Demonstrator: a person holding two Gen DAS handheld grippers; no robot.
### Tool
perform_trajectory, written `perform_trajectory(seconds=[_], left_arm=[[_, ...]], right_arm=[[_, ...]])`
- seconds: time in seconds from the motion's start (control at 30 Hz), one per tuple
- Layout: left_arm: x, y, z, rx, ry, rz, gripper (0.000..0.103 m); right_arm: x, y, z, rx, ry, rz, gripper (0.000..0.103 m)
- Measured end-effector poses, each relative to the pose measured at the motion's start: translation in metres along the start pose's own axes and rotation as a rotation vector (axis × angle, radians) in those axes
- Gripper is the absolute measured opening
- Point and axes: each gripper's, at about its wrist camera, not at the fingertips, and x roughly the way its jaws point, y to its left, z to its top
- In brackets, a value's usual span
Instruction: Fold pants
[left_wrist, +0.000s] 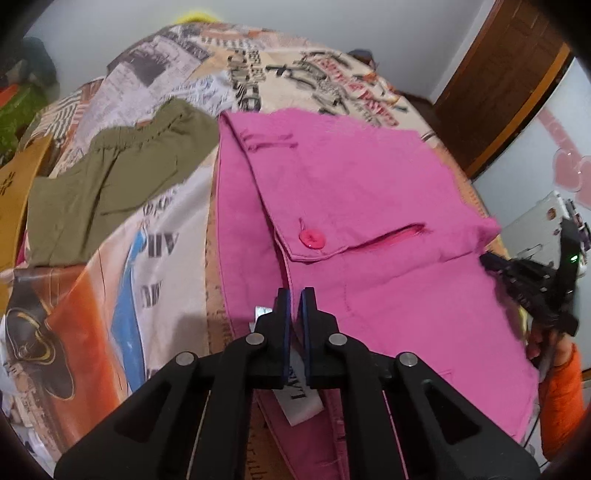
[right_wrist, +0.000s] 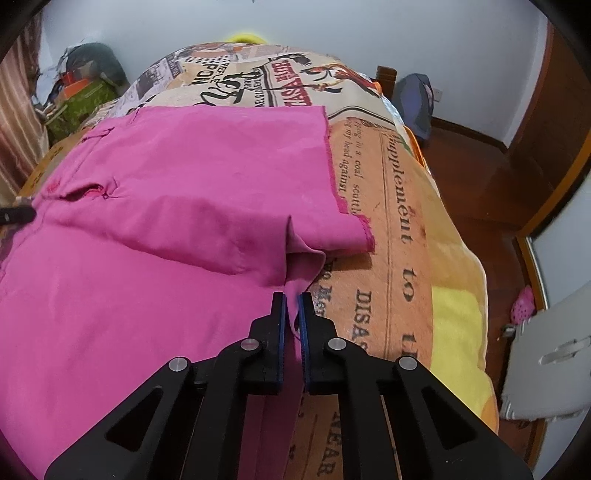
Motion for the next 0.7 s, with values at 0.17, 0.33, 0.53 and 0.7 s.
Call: perform_trajectory(seconds=[0.17, 0.33, 0.53, 0.7], left_arm=[[-0.009, -0.005, 0.0, 0.026, -0.026, 0.018, 0.005], [-0.031, -0.016, 0.01, 0.089, -0.095, 0.033, 0.014], [-0.031, -0.015, 0.03, 0.087, -0.126, 0.038, 0.018], [-0.01, -0.007, 0.038, 0.072, -0.093, 0.04, 0.027]], right_arm=[[-0.011, -0.002, 0.002, 0.01, -0.005, 0.032, 0.006], [-0.032, -0.011, 0.013, 0.027, -0.061, 0.049, 0.011], [-0.035, -0.013, 0.038, 0.002, -0.135, 0.001, 0.036], [-0.014, -0.02, 0.05, 0.008, -0.114, -0.01, 0.039]])
